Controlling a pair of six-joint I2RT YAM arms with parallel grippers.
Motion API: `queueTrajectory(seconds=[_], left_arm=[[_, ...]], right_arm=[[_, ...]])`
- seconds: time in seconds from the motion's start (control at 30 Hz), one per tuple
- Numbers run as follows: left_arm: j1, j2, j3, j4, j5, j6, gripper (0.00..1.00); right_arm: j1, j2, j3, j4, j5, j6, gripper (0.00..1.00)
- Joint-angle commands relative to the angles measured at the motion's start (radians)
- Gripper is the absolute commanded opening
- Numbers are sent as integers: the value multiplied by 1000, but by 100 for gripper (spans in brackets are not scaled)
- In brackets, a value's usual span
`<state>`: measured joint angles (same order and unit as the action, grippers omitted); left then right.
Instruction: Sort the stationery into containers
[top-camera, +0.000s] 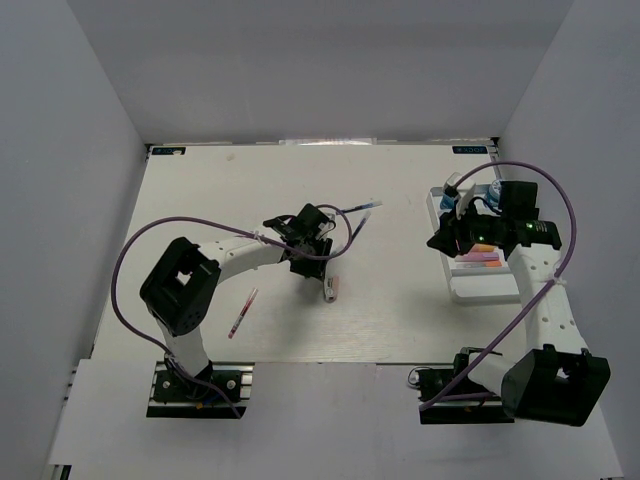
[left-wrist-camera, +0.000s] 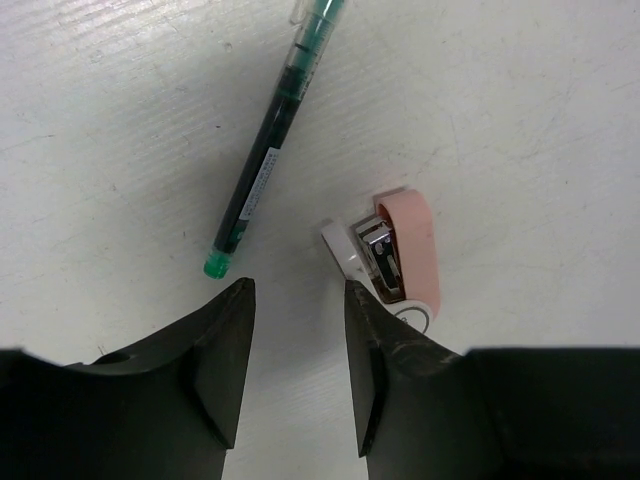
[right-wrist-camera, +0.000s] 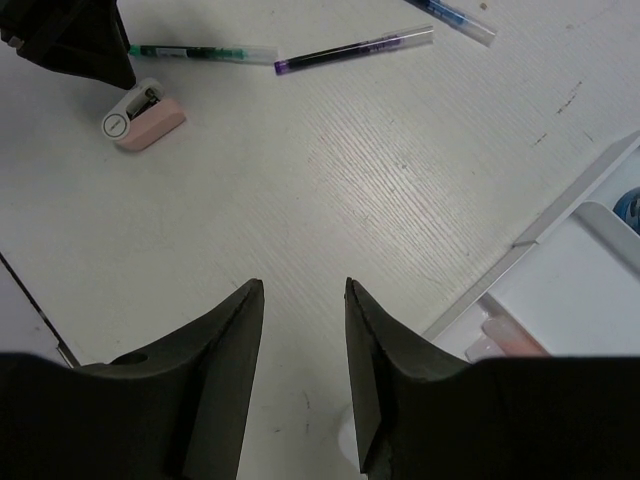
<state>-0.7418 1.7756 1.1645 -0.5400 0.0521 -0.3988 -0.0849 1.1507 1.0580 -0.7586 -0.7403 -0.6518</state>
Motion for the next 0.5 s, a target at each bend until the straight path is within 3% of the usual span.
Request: queueTrajectory(seconds=[0.0, 0.47], left_arm=[[5, -47, 32, -9, -14, -29, 52], [-25, -28, 67, 6, 28, -35, 49]], right_arm=[[-4, -34, -13, 13, -21, -26, 44], [-7, -22, -30, 27, -25, -39, 44]])
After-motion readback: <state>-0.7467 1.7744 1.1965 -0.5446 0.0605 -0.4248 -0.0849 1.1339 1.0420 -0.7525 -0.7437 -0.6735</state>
